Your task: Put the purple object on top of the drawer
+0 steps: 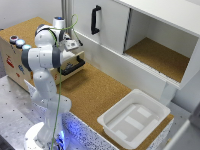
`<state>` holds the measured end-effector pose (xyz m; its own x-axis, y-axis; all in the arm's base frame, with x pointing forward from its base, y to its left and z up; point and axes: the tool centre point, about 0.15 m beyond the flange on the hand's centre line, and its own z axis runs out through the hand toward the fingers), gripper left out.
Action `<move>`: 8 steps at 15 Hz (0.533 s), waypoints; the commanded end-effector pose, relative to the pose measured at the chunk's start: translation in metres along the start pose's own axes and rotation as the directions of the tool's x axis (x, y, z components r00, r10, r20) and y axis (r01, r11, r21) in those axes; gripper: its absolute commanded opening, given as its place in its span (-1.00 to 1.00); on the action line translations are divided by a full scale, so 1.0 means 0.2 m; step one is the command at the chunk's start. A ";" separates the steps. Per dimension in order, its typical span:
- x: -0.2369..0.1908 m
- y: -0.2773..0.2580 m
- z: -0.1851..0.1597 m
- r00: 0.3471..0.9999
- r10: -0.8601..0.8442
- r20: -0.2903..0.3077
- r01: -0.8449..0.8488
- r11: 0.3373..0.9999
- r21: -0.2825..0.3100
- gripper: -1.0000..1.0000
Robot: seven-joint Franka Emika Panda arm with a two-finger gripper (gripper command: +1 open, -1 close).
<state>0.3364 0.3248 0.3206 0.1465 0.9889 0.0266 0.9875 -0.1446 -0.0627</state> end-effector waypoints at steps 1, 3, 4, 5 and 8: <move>-0.05 -0.03 -0.16 0.998 0.062 0.017 -0.061 0.994 -0.090 -1.00; -0.01 -0.03 -0.24 0.997 0.076 0.017 -0.074 0.993 -0.095 -1.00; 0.04 -0.02 -0.28 0.997 0.076 0.015 -0.075 0.993 -0.090 -1.00; 0.08 -0.02 -0.32 0.997 0.079 0.009 -0.077 0.993 -0.094 -1.00; 0.26 0.04 -0.44 0.994 0.110 -0.010 -0.111 0.987 -0.117 -1.00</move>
<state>0.3411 0.3292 0.3656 0.2052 0.9757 0.0771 0.9782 -0.2070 0.0164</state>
